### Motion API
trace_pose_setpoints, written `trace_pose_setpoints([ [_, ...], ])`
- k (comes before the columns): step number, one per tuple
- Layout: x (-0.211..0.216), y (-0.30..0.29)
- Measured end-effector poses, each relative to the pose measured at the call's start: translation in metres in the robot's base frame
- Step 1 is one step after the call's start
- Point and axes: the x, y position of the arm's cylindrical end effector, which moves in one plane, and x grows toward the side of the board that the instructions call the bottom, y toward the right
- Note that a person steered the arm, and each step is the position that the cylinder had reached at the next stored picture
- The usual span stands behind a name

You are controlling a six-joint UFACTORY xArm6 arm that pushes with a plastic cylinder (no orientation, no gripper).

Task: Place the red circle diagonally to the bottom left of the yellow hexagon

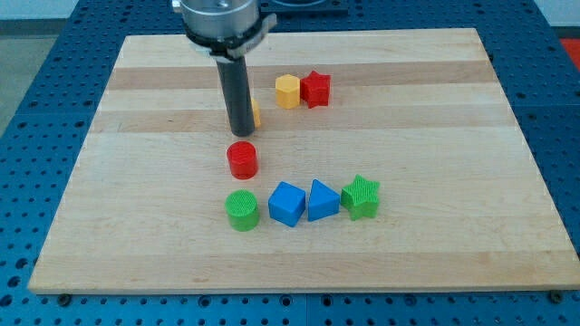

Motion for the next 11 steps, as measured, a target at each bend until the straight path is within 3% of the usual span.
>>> trace_pose_setpoints([
  [1,-0.032,-0.01],
  [3,-0.03,-0.04],
  [5,0.014,-0.012],
  [7,0.072,0.058],
  [11,0.1,-0.025],
])
